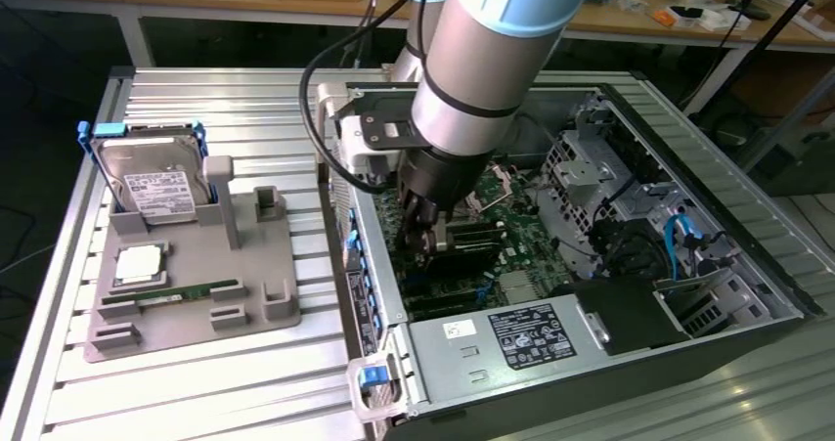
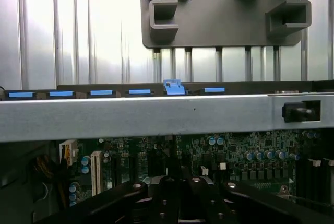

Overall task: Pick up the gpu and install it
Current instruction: 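Press down on the gpu until it lock into place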

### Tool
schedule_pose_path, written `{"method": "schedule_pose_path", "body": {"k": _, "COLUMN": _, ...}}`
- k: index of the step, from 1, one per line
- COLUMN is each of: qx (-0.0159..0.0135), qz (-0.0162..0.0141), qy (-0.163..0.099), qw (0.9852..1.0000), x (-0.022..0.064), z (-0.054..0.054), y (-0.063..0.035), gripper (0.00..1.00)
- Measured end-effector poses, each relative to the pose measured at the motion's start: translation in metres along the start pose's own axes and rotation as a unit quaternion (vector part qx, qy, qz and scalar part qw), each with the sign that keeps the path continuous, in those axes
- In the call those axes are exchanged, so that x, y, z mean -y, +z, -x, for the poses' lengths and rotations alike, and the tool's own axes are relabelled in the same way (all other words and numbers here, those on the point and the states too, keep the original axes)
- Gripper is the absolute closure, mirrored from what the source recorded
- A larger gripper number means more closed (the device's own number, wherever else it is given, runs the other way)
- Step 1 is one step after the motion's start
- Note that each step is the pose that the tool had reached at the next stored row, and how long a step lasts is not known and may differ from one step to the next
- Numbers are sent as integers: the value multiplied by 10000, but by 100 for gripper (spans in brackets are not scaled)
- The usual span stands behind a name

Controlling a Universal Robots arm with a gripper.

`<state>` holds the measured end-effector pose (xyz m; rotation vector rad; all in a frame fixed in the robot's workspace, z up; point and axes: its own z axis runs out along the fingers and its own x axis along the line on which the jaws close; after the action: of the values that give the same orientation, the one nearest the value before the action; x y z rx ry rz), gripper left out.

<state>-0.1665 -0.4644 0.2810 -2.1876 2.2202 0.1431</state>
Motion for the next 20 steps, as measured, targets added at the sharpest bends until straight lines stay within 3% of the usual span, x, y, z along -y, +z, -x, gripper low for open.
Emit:
{"method": "schedule_pose_path", "body": {"k": 7, "qx": -1, "qz": 1, "qy": 0, "qw": 10000, "x": 3, "z": -6, "y": 70, "gripper": 89}}
{"method": "schedule_pose_path", "body": {"k": 20, "qx": -2, "qz": 2, "qy": 0, "qw": 10000, "x": 5, "z": -8, "y": 96, "gripper": 89}}
